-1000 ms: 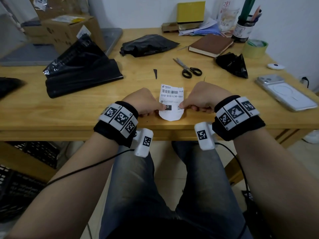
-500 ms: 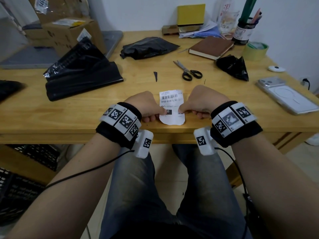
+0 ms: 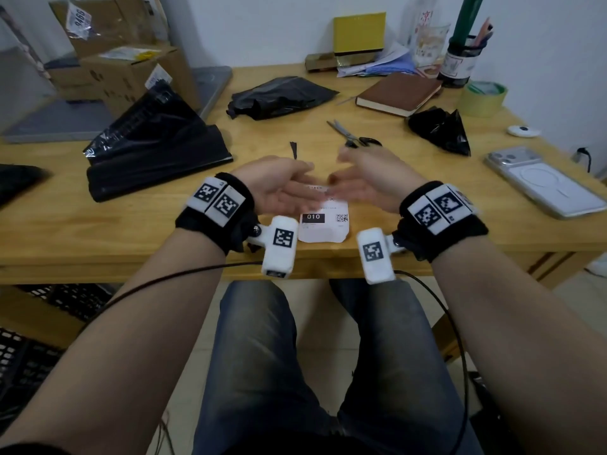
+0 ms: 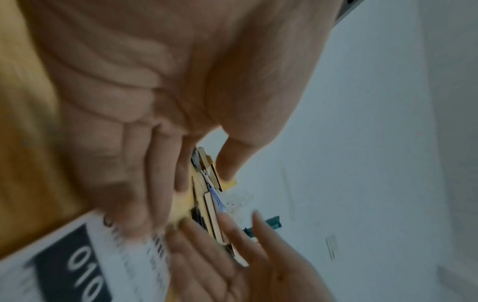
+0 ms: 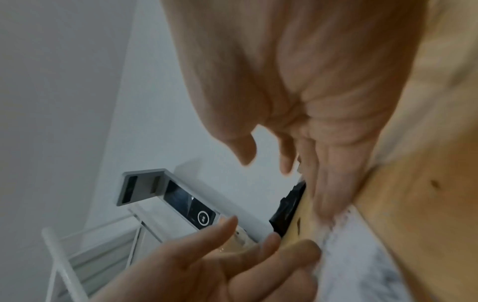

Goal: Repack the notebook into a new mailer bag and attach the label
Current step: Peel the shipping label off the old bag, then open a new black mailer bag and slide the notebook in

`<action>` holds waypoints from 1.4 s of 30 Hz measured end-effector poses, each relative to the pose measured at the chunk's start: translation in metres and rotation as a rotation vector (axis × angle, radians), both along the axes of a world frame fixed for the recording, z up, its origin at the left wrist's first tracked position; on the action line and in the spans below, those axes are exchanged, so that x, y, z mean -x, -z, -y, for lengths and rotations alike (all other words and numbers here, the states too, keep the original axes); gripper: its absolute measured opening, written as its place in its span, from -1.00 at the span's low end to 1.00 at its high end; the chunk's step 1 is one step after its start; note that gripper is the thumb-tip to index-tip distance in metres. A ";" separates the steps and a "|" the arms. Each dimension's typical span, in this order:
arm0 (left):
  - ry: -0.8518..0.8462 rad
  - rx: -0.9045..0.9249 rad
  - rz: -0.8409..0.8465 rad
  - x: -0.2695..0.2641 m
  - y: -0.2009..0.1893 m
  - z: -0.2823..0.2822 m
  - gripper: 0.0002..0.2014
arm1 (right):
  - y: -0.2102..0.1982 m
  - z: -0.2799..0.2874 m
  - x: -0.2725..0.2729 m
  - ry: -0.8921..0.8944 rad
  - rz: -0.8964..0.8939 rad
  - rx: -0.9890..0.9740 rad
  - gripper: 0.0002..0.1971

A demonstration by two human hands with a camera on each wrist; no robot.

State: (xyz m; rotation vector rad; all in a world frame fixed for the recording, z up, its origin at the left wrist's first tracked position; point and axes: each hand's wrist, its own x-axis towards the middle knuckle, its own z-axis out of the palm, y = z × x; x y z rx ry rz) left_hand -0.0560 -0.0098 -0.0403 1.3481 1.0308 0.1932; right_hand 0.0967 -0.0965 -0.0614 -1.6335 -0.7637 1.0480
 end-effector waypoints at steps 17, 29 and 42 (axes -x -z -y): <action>-0.232 -0.251 0.153 -0.027 -0.025 -0.100 -0.68 | -0.049 -0.069 -0.061 0.027 0.031 -0.068 -0.67; -0.242 -0.228 -0.045 -0.079 -0.016 -0.206 -0.38 | -0.042 -0.177 -0.112 -0.078 0.077 0.083 -0.63; -0.124 -0.168 -0.041 -0.091 0.005 -0.224 -0.47 | -0.021 -0.222 -0.111 -0.081 -0.251 0.105 -0.63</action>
